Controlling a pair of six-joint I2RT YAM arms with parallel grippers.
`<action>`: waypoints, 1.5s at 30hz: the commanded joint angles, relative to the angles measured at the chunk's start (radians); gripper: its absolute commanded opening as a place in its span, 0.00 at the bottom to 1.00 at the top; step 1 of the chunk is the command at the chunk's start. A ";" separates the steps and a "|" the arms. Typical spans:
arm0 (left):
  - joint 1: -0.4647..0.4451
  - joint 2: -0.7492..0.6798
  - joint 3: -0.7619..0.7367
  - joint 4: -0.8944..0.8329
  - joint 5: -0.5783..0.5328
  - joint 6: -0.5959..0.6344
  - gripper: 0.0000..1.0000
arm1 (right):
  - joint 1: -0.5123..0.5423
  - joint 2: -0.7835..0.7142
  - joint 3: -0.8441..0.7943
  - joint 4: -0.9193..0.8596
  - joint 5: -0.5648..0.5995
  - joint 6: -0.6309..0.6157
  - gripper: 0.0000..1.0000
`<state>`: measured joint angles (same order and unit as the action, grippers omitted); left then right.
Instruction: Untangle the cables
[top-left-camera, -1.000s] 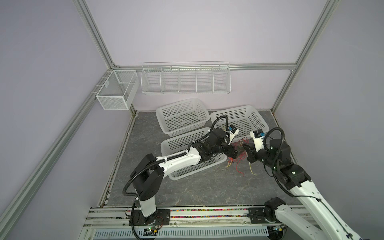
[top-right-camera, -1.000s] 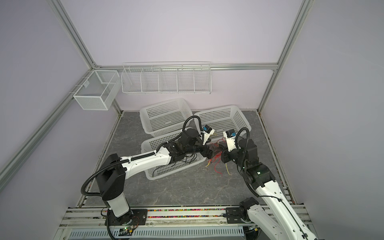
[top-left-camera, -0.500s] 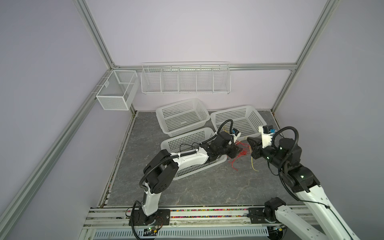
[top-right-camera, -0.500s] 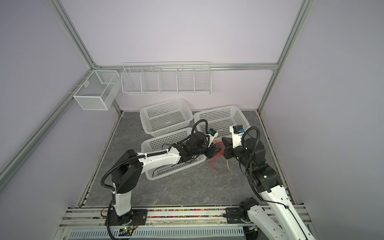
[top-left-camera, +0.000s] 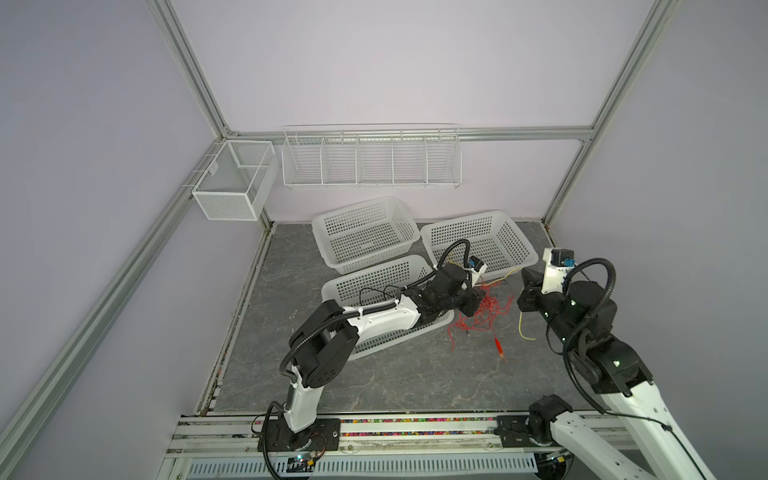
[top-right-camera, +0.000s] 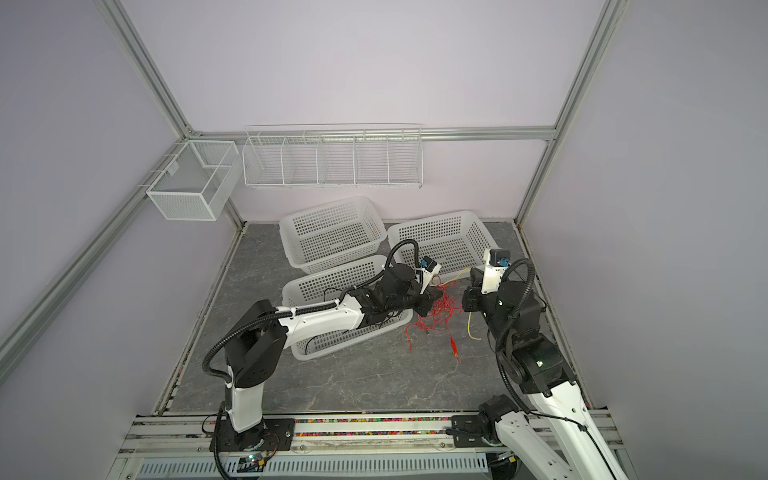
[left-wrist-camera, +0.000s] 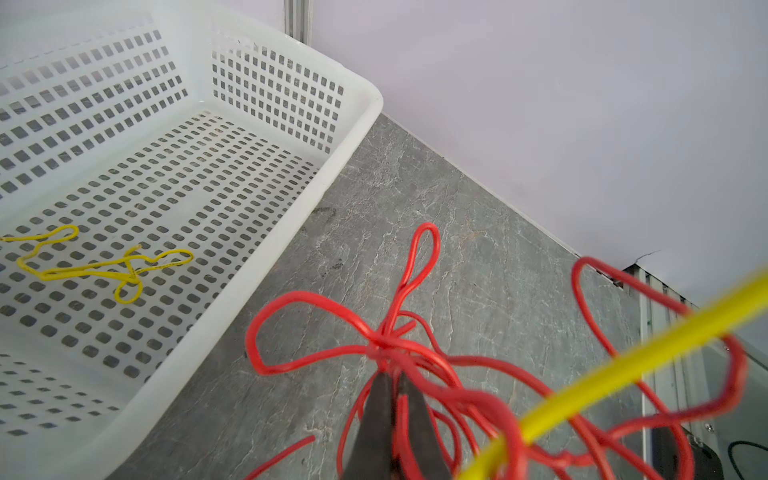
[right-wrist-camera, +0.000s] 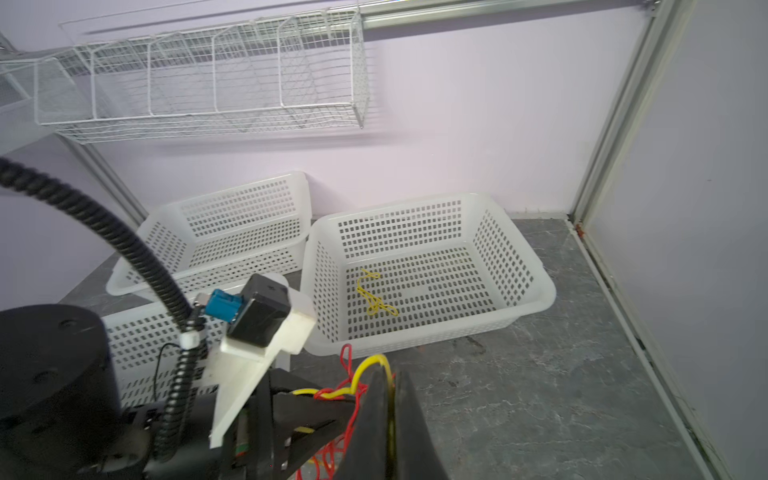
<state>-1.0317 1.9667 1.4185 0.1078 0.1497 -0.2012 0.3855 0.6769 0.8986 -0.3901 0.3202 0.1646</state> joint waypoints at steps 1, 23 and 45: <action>0.008 0.024 -0.005 -0.062 -0.033 -0.007 0.00 | -0.002 -0.034 0.037 0.079 0.208 -0.024 0.06; 0.008 -0.031 -0.016 -0.072 -0.030 0.004 0.29 | -0.002 0.055 -0.008 0.015 0.125 -0.069 0.06; 0.007 -0.023 0.043 -0.109 -0.034 -0.001 0.41 | -0.002 -0.037 -0.064 0.100 -0.071 -0.083 0.06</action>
<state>-1.0275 1.9388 1.4208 0.0181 0.1490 -0.1898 0.3878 0.6579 0.8413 -0.3531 0.2714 0.0891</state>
